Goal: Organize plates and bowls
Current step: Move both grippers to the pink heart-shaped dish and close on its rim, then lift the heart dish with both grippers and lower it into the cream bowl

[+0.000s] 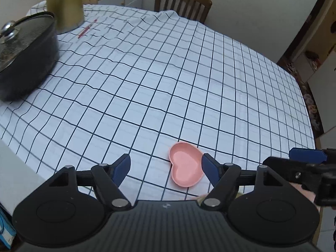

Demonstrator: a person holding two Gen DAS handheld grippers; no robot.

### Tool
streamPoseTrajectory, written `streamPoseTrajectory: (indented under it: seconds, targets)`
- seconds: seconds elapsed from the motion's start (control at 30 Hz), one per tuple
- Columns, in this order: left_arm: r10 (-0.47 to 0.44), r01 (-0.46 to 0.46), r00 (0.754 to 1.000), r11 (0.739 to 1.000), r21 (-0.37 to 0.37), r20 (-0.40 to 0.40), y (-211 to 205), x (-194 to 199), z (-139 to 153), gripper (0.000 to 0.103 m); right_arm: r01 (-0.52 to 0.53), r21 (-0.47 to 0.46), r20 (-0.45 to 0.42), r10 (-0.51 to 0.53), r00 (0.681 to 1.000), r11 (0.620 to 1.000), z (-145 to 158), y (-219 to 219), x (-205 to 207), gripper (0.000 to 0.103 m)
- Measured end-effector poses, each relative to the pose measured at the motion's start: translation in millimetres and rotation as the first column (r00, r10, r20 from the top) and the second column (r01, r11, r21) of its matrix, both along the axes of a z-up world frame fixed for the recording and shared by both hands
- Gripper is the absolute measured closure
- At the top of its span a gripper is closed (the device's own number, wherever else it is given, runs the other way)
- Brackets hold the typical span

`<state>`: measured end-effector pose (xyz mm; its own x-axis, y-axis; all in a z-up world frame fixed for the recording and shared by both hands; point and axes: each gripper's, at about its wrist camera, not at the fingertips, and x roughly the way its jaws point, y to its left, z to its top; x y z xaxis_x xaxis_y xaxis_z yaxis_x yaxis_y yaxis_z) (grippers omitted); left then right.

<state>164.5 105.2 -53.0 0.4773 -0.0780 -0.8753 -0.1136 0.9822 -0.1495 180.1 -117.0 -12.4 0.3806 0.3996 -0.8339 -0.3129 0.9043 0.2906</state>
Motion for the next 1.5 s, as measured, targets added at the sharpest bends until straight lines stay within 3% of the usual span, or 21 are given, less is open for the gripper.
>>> streamPoseTrajectory:
  seconds: [0.23,0.43,0.63,0.8,0.97,1.17,1.3,1.5]
  targets:
    - [-0.055,0.054,0.997,0.998,-0.023,-0.060,14.2,27.2,-32.8,0.029,0.101,-0.015,-0.093,-0.102,0.990,0.995,-36.3,10.0,29.5,0.016]
    - [-0.099,0.095,0.989,0.995,-0.041,-0.111,10.7,37.2,-62.9,0.029,0.139,-0.021,-0.178,-0.140,0.974,0.990,-68.6,14.8,43.3,0.024]
    - [-0.091,0.076,0.984,0.992,-0.103,-0.155,13.8,42.1,-84.8,0.031,0.166,-0.019,-0.232,-0.166,0.959,0.986,-90.1,23.6,52.7,0.046]
    - [-0.086,0.068,0.986,0.990,-0.126,-0.146,17.1,43.6,-88.2,0.045,0.144,-0.001,-0.271,-0.139,0.952,0.990,-101.5,33.4,58.3,0.061]
    - [-0.086,0.062,0.985,0.985,-0.160,-0.150,29.5,51.2,-90.8,0.069,0.121,0.008,-0.295,-0.114,0.949,0.993,-107.0,41.3,61.5,0.077]
    - [-0.098,0.068,0.983,0.980,-0.189,-0.155,31.7,52.2,-93.8,0.084,0.105,0.005,-0.306,-0.098,0.947,0.995,-111.7,41.3,61.4,0.091]
    - [-0.101,0.072,0.983,0.980,-0.185,-0.154,17.9,46.0,-95.5,0.093,0.084,0.003,-0.298,-0.079,0.951,0.996,-112.1,43.1,60.0,0.099]
    - [-0.098,0.074,0.986,0.982,-0.172,-0.137,6.2,43.2,-83.4,0.096,0.067,0.006,-0.275,-0.063,0.959,0.998,-102.5,40.6,55.4,0.099]
